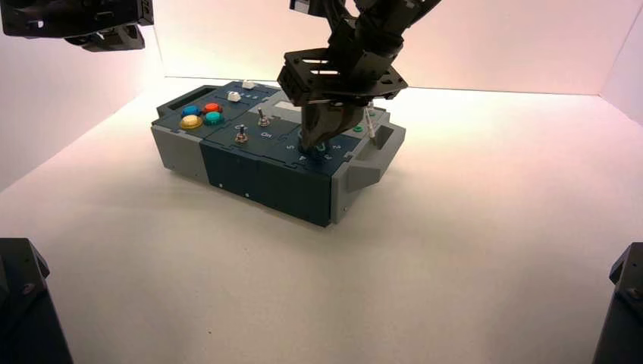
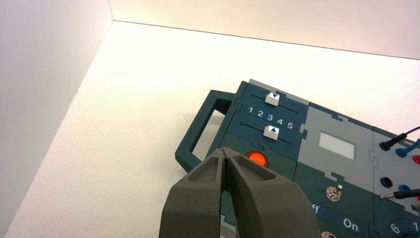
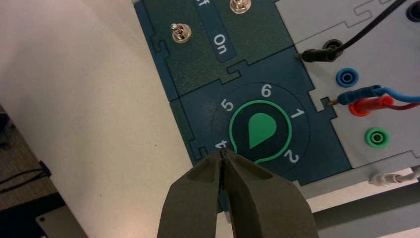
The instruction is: Turn the knob to position 1.
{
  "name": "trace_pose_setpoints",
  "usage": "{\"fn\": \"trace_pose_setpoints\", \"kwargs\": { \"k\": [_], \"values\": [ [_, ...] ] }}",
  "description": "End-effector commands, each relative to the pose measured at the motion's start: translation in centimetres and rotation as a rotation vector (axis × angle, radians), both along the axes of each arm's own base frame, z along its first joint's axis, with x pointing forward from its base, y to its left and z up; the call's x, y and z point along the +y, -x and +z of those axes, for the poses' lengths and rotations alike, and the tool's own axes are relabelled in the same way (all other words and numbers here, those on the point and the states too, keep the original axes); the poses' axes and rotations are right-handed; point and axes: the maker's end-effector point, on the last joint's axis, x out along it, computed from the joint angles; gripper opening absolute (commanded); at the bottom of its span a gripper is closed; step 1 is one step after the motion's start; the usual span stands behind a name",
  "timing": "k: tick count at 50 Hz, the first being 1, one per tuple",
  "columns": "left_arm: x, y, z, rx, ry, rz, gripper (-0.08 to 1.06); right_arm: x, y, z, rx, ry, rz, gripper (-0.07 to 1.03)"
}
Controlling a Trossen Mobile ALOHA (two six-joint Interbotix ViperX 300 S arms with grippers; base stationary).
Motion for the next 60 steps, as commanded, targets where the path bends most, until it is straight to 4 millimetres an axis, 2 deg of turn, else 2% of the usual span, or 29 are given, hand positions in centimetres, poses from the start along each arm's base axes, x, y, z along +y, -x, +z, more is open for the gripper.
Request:
{"fn": "trace_pose_setpoints", "kwargs": {
  "k": [1,22,60],
  "values": [
    [0.1,-0.6,0.9,-0.029,0.005,0.006,-0.03,0.0,-0.8,0.7,-0.02,-0.014,-0.01,-0.02],
    [0.1,-0.5,0.9,-0.027,0.004,0.006,-0.03,-1.1,-1.7,0.5,-0.009,0.007,-0.028,-0.02],
    [0.1,-0.5,0.9,-0.027,0.004,0.005,-0.03,-1.9,-2.6,1.3,-0.023,0.005,-0.044,-0.02]
  ]
}}
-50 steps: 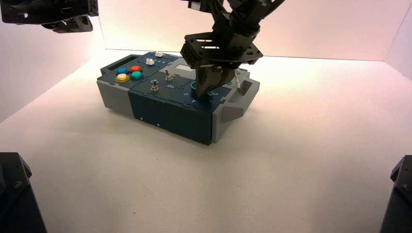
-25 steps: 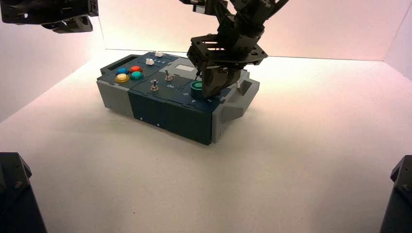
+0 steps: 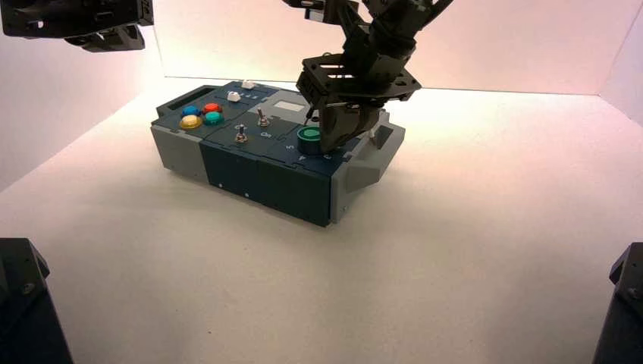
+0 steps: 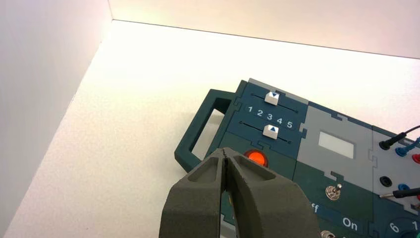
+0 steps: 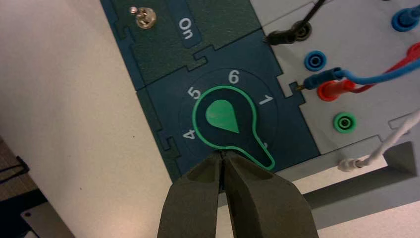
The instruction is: Turn the knob to position 1.
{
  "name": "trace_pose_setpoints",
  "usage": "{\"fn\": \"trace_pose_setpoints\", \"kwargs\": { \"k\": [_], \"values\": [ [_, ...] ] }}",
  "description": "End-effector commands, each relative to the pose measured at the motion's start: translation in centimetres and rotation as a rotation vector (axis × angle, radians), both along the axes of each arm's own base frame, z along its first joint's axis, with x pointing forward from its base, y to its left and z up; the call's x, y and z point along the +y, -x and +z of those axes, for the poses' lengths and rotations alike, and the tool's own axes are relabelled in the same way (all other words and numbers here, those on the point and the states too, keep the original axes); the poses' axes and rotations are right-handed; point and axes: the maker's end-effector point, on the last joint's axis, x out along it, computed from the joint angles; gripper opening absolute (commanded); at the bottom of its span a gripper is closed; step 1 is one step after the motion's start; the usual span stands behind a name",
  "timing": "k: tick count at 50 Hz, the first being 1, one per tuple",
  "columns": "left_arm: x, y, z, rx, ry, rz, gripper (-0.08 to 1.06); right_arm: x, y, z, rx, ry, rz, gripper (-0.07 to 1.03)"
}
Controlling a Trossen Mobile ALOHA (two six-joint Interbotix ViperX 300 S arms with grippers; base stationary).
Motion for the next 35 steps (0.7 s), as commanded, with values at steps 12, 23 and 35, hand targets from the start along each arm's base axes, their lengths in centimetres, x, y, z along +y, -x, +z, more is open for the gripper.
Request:
{"fn": "trace_pose_setpoints", "kwargs": {
  "k": [12,23,35],
  "values": [
    [0.12,-0.54,0.94,-0.03,0.003,0.006,-0.03,-0.19,-1.54,2.18,-0.053,-0.042,-0.029,-0.02],
    [0.08,-0.53,0.94,-0.03,0.005,0.006,-0.03,-0.15,-1.58,2.23,-0.054,-0.043,-0.027,-0.02],
    [0.08,-0.53,0.94,-0.03,0.004,0.006,-0.03,-0.25,-1.67,2.22,-0.057,-0.04,-0.027,-0.02]
  ]
}}
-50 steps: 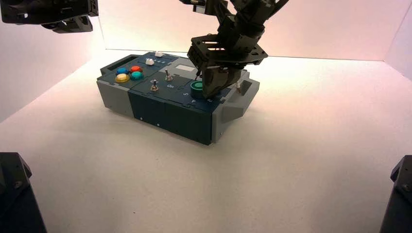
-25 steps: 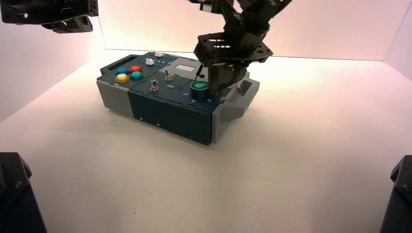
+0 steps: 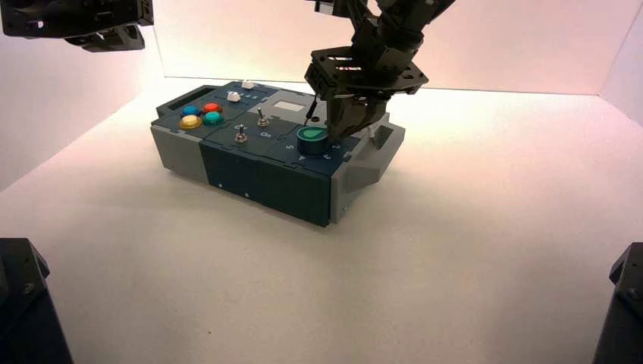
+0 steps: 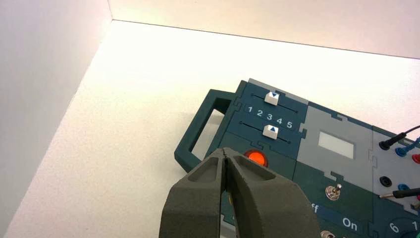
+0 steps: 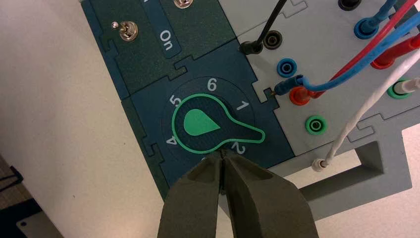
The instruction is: Turn the knob to position 1.
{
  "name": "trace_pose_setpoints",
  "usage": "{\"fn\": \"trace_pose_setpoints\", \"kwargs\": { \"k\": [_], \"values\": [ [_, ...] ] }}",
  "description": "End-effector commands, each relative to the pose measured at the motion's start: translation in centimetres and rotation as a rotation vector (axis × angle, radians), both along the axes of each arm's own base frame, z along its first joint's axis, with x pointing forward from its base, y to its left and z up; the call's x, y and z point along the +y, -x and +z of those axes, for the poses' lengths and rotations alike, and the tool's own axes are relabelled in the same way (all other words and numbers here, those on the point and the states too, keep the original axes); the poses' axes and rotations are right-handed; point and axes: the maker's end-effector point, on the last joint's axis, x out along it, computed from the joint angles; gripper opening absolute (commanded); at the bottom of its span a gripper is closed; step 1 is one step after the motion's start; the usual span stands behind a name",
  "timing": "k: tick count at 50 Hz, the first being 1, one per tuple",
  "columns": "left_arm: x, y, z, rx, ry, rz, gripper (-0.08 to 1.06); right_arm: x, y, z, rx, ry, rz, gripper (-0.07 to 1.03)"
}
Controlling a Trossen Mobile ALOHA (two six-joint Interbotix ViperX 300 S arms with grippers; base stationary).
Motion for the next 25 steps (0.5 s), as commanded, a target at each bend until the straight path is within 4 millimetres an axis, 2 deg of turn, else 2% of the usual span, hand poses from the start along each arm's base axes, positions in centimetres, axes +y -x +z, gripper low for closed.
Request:
{"fn": "trace_pose_setpoints", "kwargs": {
  "k": [1,25],
  "values": [
    [0.08,-0.47,0.86,-0.027,0.005,0.006,-0.03,0.45,-0.92,1.85,-0.047,-0.037,-0.006,-0.02],
    [0.13,-0.49,0.83,-0.027,0.005,0.008,-0.03,0.13,-1.09,1.75,-0.045,-0.034,-0.014,-0.02]
  ]
}}
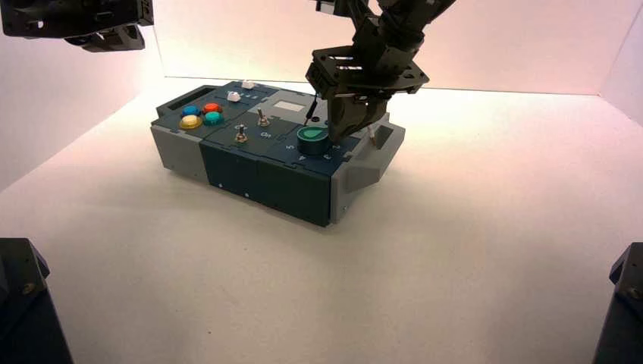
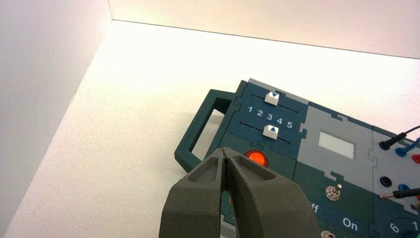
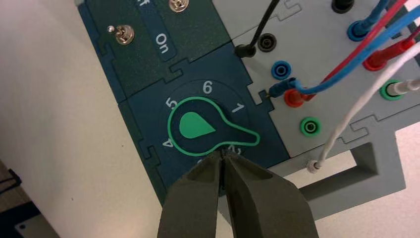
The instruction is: Turn the knob to position 1.
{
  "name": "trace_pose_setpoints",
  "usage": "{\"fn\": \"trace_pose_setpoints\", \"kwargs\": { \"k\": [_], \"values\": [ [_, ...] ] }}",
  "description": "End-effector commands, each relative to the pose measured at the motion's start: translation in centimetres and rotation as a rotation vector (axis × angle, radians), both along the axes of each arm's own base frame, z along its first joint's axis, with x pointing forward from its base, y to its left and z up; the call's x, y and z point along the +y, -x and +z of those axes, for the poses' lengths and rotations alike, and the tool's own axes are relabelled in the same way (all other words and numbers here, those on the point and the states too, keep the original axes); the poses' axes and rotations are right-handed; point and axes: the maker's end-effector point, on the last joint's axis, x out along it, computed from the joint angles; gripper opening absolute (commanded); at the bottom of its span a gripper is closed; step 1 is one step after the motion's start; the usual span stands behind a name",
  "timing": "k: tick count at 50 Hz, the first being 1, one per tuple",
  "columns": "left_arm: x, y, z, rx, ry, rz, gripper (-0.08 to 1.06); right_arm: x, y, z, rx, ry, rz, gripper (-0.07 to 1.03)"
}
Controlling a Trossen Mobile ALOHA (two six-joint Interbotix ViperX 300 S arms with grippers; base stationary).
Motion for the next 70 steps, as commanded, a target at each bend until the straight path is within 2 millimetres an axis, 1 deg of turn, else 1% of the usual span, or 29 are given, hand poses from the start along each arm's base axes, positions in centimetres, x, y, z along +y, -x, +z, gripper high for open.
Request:
{"fn": "trace_pose_setpoints", "kwargs": {
  "k": [1,28,59,70],
  "values": [
    [0.1,-0.5,0.9,-0.029,0.005,0.006,-0.03,0.4,-0.8,1.8,-0.043,-0.034,-0.005,-0.02],
    [0.1,-0.5,0.8,-0.026,0.005,0.006,-0.03,-0.1,-1.3,1.7,-0.046,-0.031,-0.019,-0.02],
    [0.1,-0.5,0.8,-0.024,0.003,0.005,-0.03,0.2,-1.6,2.0,-0.053,-0.034,-0.016,-0.02],
    [0.1,-0.5,0.8,-0.026,0.005,0.006,-0.03,0.5,-2.1,2.3,-0.064,-0.041,-0.014,-0.02]
  ]
}}
